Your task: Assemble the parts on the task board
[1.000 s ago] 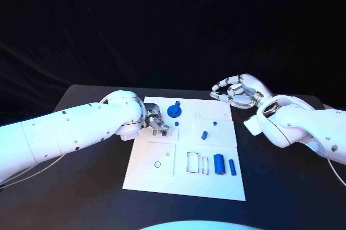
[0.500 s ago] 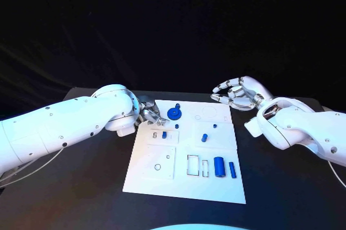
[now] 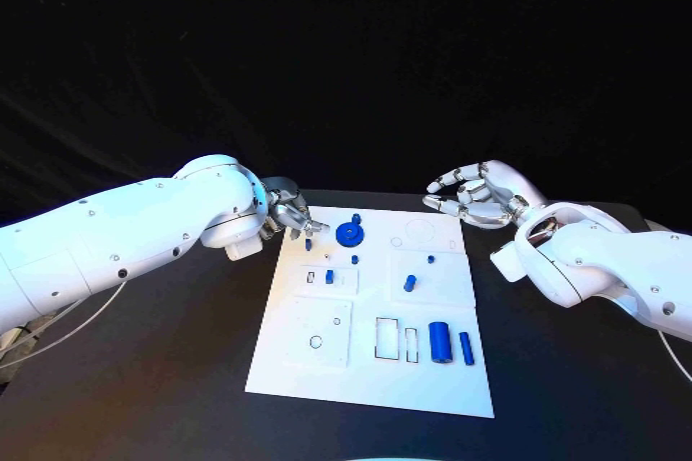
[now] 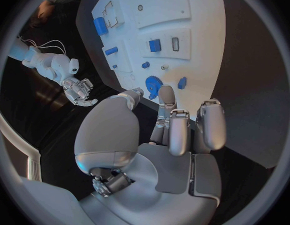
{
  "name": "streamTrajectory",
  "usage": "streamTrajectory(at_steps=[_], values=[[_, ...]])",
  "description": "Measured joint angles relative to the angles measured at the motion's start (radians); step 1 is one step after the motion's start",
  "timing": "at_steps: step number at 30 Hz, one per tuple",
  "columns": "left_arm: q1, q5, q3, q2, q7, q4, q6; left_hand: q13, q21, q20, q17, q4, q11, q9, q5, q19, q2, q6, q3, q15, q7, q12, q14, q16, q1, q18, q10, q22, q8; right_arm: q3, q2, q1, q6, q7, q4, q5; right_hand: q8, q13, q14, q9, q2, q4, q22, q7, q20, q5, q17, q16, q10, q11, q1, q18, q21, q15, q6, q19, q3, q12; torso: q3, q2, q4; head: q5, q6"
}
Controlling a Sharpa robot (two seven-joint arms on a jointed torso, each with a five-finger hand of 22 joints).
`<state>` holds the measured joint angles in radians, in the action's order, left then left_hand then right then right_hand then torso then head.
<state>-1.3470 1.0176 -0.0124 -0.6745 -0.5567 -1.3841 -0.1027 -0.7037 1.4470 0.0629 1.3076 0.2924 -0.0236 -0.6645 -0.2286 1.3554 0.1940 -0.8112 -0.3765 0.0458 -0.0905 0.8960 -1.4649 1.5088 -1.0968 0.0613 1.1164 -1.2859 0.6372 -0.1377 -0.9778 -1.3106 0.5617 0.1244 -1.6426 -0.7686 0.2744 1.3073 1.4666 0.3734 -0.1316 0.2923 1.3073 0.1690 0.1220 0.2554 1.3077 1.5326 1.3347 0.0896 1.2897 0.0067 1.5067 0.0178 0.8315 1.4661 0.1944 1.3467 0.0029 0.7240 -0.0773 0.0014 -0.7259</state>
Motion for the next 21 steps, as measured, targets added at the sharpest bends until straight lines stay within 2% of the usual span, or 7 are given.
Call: streamTrajectory(at_steps=[3,8,13,21], values=[[-0.001,-0.003,0.0,0.004,0.008,0.011,0.007,0.011,-0.006,0.007,0.0,0.0,-0.003,0.007,0.0,-0.007,-0.004,0.006,0.006,-0.005,-0.006,-0.01,-0.002,-0.006,-0.004,0.0,-0.01,0.01,-0.007,0.0,0.0,0.0,0.0,0.0,0.0,0.0,0.0,0.0,0.0,0.0,0.0,0.0,0.0,0.0,0.0,0.0,0.0,0.0,0.0,0.0,0.0,0.0,0.0,0.0,0.0,0.0,0.0,0.0,0.0,0.0,-0.0002,-0.001,0.0],[-0.002,-0.003,0.001,0.013,0.02,0.026,0.02,0.028,-0.031,0.009,0.0,0.0,-0.009,0.017,0.0,-0.042,-0.004,0.011,0.011,-0.008,-0.011,-0.029,0.0,-0.042,-0.014,0.0,-0.027,0.051,-0.012,0.0,0.001,0.0,0.0,0.0,0.0,0.0,0.0,0.0,0.0,0.0,0.0,0.0,0.001,0.0,0.0,0.0,0.0,0.0,0.0,0.0,0.0,0.0,0.0,0.0,0.0,0.0,0.0,0.0,-0.0005,0.0,-0.0013,-0.001,0.002],[-0.002,0.015,0.003,0.025,0.029,0.045,0.027,0.034,-0.035,0.009,0.0,0.003,-0.009,0.019,0.0,-0.045,-0.004,0.011,0.014,-0.009,-0.011,-0.033,0.002,-0.051,-0.014,0.0,-0.027,0.062,-0.012,0.0,0.001,0.0,0.0,0.0,-0.001,0.0,0.0,0.0,0.0,0.0,0.0,0.0,0.001,0.0,0.0,0.0,0.0,0.0,0.0,0.0,0.0,0.0,0.0,0.0,0.0,0.0,0.0,0.0,-0.0012,0.0,-0.0013,0.001,0.003],[-0.002,0.052,0.01,0.058,0.036,0.118,0.019,0.043,-0.034,0.01,0.0,0.002,-0.009,0.025,0.002,-0.035,-0.004,0.007,0.036,-0.009,-0.015,-0.033,0.002,-0.042,-0.013,0.0,-0.027,0.037,-0.012,0.0,0.004,0.0,0.0,0.0,0.001,0.0,0.0,0.0,0.0,0.0,0.0,0.0,0.001,0.0,0.0,0.0,0.0,0.0,0.0,0.0,0.0,0.0,0.0,0.0,0.0,0.0,0.0,0.0,-0.0023,0.001,-0.0009,0.002,0.003]])
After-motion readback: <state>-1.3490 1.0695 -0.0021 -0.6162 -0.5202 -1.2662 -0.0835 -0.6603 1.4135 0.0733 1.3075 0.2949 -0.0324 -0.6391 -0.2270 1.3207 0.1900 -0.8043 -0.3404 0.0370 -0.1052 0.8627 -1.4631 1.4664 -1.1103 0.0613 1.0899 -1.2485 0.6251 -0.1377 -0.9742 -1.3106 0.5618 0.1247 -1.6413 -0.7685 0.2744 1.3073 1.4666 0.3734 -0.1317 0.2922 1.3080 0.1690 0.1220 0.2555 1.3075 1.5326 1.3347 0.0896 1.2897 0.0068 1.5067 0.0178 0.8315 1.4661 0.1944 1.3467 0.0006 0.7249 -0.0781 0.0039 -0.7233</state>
